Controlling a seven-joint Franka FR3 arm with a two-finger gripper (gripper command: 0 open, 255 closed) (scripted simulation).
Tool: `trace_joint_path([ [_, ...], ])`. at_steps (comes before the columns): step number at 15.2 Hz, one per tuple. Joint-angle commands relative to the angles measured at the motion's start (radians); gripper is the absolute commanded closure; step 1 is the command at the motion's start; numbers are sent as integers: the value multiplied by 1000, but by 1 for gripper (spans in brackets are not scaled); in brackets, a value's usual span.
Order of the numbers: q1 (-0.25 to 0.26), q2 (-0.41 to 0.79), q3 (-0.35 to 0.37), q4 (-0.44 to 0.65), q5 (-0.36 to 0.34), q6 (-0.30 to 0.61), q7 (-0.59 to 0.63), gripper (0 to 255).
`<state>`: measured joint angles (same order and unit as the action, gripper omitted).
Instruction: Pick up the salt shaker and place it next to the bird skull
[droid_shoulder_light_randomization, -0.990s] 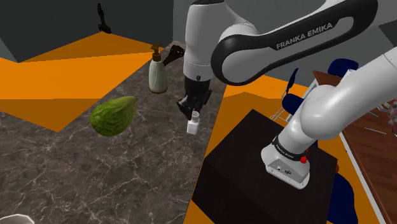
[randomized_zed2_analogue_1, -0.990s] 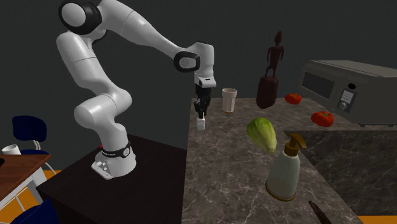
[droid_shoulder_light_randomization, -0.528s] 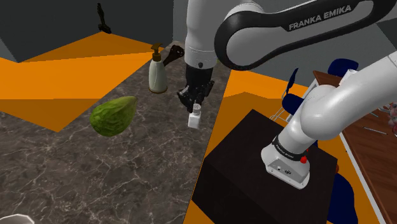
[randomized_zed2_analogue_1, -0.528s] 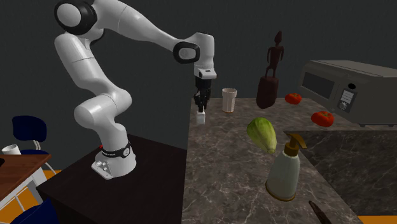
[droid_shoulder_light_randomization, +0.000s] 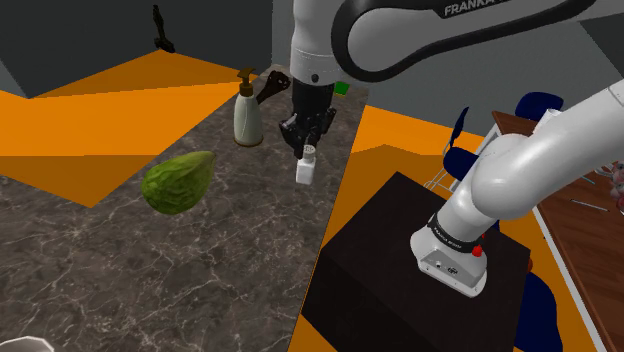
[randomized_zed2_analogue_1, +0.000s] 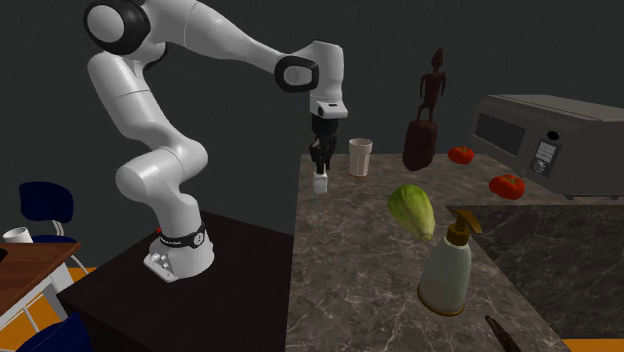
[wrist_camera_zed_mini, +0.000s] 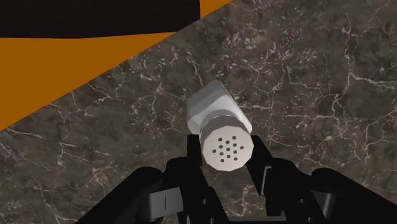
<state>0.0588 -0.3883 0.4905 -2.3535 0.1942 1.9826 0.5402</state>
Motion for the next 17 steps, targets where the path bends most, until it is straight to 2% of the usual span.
trace_joint_path([
  [1, -30, 38, -28, 26, -28, 6, -40, 255],
  [9, -126, 193, -116, 157, -122, 15, -167, 255],
  [17, -201, 387, -186, 361, -202, -8, -271, 255],
])
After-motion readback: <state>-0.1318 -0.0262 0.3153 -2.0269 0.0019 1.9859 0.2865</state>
